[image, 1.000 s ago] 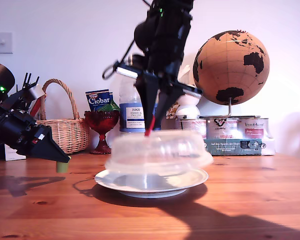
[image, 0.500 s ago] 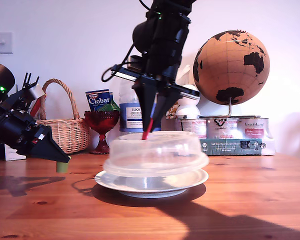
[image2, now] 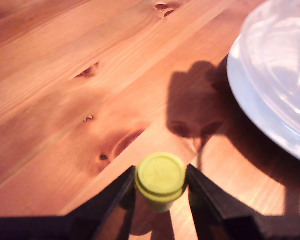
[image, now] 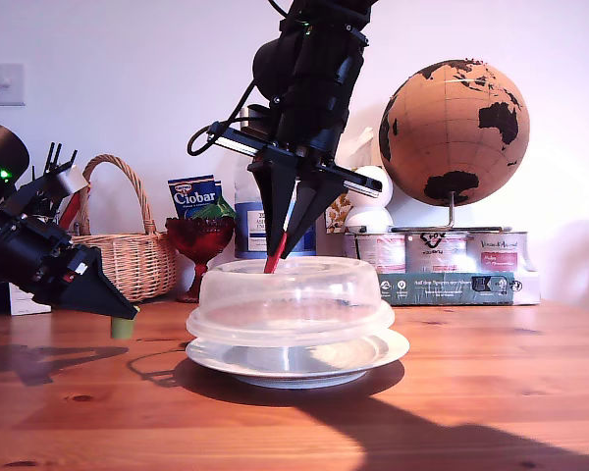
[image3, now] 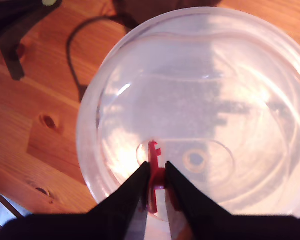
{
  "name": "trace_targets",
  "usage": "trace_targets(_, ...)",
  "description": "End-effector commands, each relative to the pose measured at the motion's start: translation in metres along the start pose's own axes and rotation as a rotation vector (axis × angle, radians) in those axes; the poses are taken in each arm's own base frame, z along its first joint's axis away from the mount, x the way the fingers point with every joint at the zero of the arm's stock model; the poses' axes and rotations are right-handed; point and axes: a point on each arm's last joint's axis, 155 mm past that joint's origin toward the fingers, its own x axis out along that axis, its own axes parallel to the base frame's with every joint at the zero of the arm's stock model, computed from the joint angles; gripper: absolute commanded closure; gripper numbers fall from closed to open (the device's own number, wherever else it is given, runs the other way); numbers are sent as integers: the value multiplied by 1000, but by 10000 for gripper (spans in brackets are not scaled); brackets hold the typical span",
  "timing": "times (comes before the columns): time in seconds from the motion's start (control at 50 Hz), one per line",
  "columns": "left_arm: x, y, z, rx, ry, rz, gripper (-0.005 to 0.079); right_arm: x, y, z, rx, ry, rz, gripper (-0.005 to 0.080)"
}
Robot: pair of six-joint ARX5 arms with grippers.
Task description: Lift the plastic dome with your right arm while removing the green coffee capsule from the plate using your left arm.
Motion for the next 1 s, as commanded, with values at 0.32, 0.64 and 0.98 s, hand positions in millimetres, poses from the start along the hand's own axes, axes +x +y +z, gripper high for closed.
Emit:
trace_targets(0.32,0,2,0,10,-4,3,545,19,-11,-1,10,28,-32,765)
trace_targets(0.64,0,2,0,10,-5,3,545,31,-16,-5,19,64,-39,765)
trace_targets(0.98,0,2,1,11,-6,4,545,43,-15,-8,22,90,-22,765)
